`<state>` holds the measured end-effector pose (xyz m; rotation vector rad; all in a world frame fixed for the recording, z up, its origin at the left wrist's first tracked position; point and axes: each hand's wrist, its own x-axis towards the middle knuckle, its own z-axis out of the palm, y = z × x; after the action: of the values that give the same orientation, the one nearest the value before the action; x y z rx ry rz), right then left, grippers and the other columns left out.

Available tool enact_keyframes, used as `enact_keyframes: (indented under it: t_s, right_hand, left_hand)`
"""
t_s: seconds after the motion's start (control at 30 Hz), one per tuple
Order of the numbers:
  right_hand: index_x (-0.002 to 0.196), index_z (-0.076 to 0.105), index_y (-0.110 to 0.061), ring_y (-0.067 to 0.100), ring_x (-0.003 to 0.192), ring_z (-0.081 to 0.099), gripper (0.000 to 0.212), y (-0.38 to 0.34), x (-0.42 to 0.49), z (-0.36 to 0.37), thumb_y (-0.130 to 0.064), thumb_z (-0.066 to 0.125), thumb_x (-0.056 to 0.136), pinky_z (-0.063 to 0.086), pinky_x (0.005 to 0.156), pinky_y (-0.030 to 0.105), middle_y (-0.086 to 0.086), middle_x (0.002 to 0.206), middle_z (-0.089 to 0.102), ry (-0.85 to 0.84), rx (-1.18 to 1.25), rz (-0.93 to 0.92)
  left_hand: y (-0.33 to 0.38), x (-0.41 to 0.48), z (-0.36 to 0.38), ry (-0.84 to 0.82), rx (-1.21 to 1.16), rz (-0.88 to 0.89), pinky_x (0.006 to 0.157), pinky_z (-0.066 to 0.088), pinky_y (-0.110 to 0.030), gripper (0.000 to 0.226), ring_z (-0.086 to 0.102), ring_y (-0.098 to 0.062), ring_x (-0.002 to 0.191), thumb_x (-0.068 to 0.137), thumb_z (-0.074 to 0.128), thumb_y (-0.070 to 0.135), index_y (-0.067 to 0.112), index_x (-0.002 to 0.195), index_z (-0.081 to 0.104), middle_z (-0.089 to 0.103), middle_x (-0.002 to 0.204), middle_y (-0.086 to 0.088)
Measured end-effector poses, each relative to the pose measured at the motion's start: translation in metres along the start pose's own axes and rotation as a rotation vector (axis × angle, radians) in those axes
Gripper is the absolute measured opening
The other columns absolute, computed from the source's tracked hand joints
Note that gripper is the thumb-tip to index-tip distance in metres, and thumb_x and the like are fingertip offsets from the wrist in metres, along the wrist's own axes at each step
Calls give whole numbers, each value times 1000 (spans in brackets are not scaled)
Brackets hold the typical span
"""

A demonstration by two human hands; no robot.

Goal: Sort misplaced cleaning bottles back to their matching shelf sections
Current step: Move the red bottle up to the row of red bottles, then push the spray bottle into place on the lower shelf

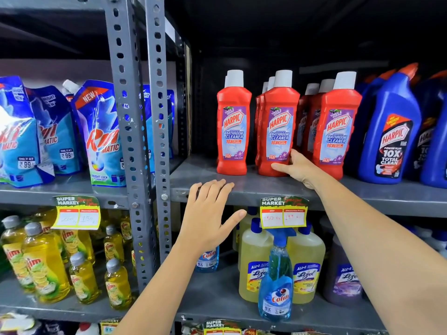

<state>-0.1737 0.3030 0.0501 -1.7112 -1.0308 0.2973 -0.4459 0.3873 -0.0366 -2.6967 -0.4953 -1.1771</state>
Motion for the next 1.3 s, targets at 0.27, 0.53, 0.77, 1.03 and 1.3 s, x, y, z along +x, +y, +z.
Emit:
enact_keyframes:
  t_s: [0.27, 0.53, 0.77, 1.03, 1.3]
  right_hand:
    - [138, 46, -12, 20, 120, 56, 75, 3, 1, -2, -26, 84, 75, 45, 104, 36, 8, 137, 59, 101, -29, 5]
    - [119, 59, -10, 0, 75, 60, 32, -17, -99, 0, -16, 67, 89, 51, 68, 17, 3, 99, 64, 659, 1, -540]
    - [96, 61, -27, 7, 69, 60, 12, 124, -204, 58, -22, 64, 86, 47, 57, 17, -3, 83, 67, 587, -98, -307]
    - [145, 40, -17, 14, 121, 55, 83, 234, -203, 85, -29, 83, 75, 48, 104, 42, -5, 134, 55, 68, -285, 194]
    - [135, 37, -36, 11, 111, 65, 77, 244, -203, 107, -15, 82, 76, 55, 95, 47, -8, 123, 65, 10, -119, 279]
  left_hand:
    - [-1, -1, 3, 40, 5, 9, 115, 22, -48, 63, 39, -28, 137, 101, 32, 53, 10, 144, 48, 47, 148, -9]
    - [3, -106, 46, 1, -143, -17, 121, 1, -50, 65, -1, -34, 151, 101, 46, 39, 10, 156, 27, 6, 166, -14]
    - [-15, -237, 133, -530, -16, -29, 114, 12, -40, 67, 5, -23, 151, 99, 40, 61, 16, 148, 45, 32, 160, -4]
    - [-34, -285, 166, -707, 24, -141, 115, 8, -38, 81, 21, -22, 146, 88, 46, 70, 15, 148, 46, 41, 155, -4]
    - [-33, -281, 159, -729, -15, -131, 115, 10, -36, 87, 24, -19, 144, 84, 51, 68, 17, 153, 36, 34, 157, -1]
